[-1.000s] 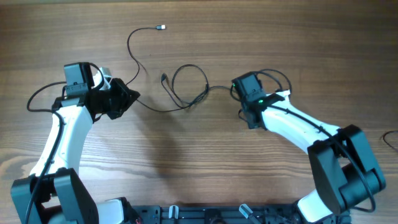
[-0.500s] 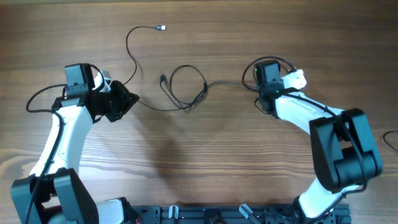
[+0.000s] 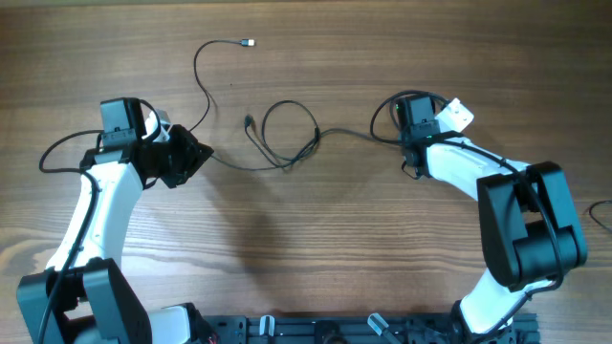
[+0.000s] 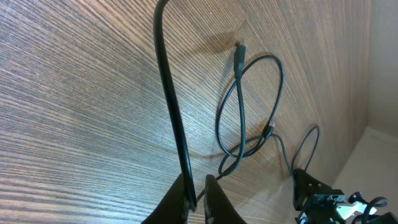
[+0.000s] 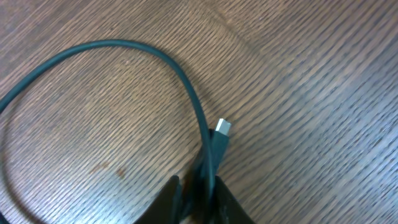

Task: Untangle cables

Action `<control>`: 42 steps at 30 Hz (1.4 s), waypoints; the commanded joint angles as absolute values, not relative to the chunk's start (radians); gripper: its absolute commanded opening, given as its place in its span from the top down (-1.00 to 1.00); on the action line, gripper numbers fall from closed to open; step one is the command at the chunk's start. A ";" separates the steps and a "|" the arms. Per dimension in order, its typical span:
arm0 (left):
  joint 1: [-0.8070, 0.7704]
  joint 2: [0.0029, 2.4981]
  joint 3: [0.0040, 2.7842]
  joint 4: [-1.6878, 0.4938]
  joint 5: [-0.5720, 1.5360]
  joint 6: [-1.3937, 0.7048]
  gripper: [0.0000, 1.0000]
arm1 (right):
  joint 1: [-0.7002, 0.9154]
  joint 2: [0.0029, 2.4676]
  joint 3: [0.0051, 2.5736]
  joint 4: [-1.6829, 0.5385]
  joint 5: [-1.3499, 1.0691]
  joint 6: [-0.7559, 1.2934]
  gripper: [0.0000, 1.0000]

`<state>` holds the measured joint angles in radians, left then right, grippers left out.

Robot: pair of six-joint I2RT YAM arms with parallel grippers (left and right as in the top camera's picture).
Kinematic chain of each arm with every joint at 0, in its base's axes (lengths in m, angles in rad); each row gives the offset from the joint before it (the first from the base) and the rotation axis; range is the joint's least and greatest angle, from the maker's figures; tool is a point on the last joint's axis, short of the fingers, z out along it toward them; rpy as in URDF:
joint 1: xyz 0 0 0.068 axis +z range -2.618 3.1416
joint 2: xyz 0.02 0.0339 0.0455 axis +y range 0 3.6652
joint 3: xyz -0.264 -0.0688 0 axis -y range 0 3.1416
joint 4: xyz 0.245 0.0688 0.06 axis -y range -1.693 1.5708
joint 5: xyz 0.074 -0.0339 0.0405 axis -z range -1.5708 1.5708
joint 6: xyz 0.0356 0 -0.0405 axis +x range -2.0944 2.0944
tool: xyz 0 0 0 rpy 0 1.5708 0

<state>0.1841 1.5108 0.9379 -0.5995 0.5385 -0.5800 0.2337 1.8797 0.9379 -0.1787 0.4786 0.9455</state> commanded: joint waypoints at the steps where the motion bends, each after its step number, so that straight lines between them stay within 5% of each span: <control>1: 0.180 1.502 0.935 -0.599 0.522 -0.561 0.79 | 0.208 1.942 0.908 -0.198 0.418 0.845 0.78; 9: 0.180 1.502 0.933 -0.604 0.437 -0.553 0.92 | 0.080 1.804 0.989 -0.249 0.417 0.434 0.91; 14: 0.186 1.523 0.888 -0.612 -0.064 -0.589 0.92 | -0.124 1.581 1.193 -0.249 0.337 0.262 0.92; 23: 0.309 1.773 0.860 -0.583 -0.134 -0.749 0.92 | -0.442 1.522 1.370 -0.414 0.311 0.251 0.91; 26: 0.315 1.847 0.860 -0.575 -0.098 -0.765 0.92 | -0.441 1.522 1.368 -0.437 0.219 0.160 0.91; 32: 0.298 1.862 0.860 -0.517 0.068 -0.767 0.91 | -0.345 1.525 1.368 -0.495 -0.674 -0.274 0.92; 38: 0.271 1.862 0.860 -0.496 0.108 -0.767 0.88 | -0.090 1.578 1.278 -0.731 -0.532 -0.275 0.91; 42: 0.264 1.862 0.860 -0.497 0.108 -0.767 0.87 | 0.044 1.629 1.155 -0.726 -0.447 -0.089 0.92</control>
<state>0.2871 1.7638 0.9234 -0.4725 0.0326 -0.7509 -0.0246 1.5753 1.2331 -0.7197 -0.5011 -0.2241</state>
